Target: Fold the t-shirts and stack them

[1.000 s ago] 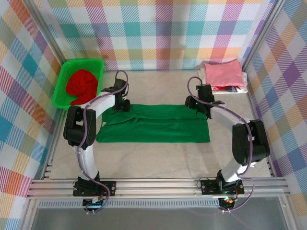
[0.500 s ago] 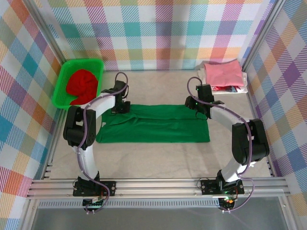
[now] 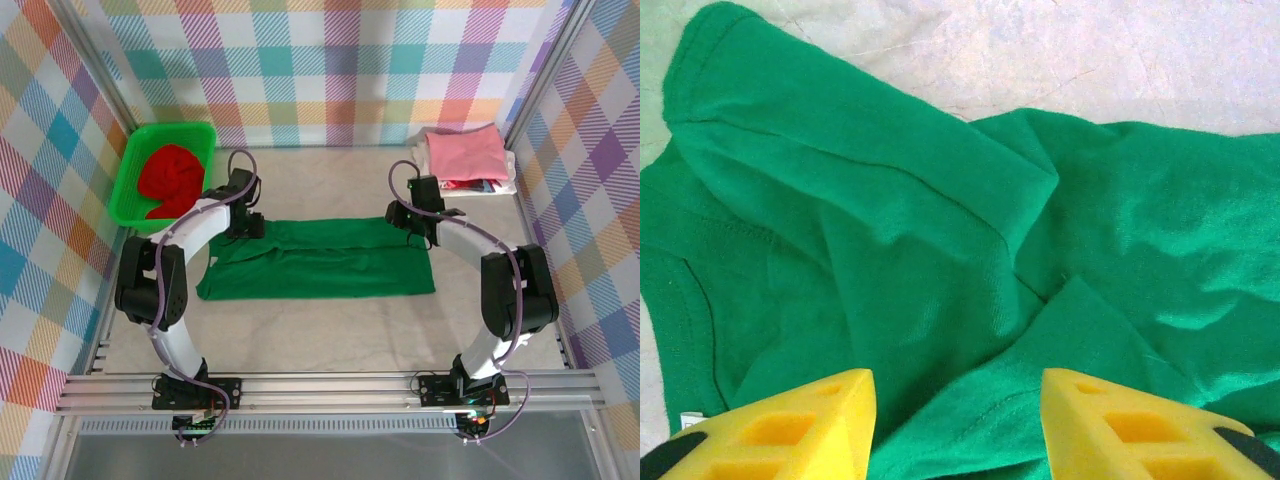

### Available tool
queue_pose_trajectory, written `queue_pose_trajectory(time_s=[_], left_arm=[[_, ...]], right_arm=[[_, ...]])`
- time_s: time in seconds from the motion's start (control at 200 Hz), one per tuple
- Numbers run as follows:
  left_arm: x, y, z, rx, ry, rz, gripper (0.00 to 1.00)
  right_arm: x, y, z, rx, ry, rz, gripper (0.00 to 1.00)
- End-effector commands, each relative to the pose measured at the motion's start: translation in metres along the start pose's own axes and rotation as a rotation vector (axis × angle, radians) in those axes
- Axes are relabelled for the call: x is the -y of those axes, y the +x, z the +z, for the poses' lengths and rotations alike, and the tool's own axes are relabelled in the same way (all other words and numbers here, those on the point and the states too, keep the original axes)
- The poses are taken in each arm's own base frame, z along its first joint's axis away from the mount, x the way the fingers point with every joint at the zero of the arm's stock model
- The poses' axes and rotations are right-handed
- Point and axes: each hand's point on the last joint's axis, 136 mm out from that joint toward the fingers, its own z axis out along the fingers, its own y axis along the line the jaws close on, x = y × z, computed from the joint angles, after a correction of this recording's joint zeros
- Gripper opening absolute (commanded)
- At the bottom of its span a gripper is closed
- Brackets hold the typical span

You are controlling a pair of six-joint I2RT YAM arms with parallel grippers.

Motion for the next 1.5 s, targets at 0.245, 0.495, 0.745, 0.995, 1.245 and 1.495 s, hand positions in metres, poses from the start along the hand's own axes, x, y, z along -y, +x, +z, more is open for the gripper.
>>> queue_pose_trajectory(time_s=[0.245,0.495,0.745,0.995,1.245,1.495], left_arm=[[0.015,0.028,0.026,-0.115,0.057,0.058,0.48],[0.012,0.014,0.027,-0.071,0.069,0.014,0.20],[0.007,0.023,0.004,-0.039,0.063,0.006,0.00],[0.003,0.055,-0.013,0.012,0.019,0.038,0.01],[0.006,0.073,-0.015,0.068,0.002,0.073,0.27],[0.027,0.071,-0.022,0.065,0.103,0.090,0.08]], right_arm=[[-0.004,-0.008,-0.002,0.009,-0.003,-0.015,0.40],[-0.006,-0.008,0.000,0.003,-0.008,-0.009,0.40],[-0.004,-0.011,-0.003,0.013,0.008,-0.023,0.41],[-0.004,-0.013,-0.002,0.011,0.008,-0.023,0.42],[-0.005,-0.009,0.002,-0.007,0.003,-0.014,0.44],[-0.005,-0.008,0.003,-0.019,0.003,-0.009,0.44]])
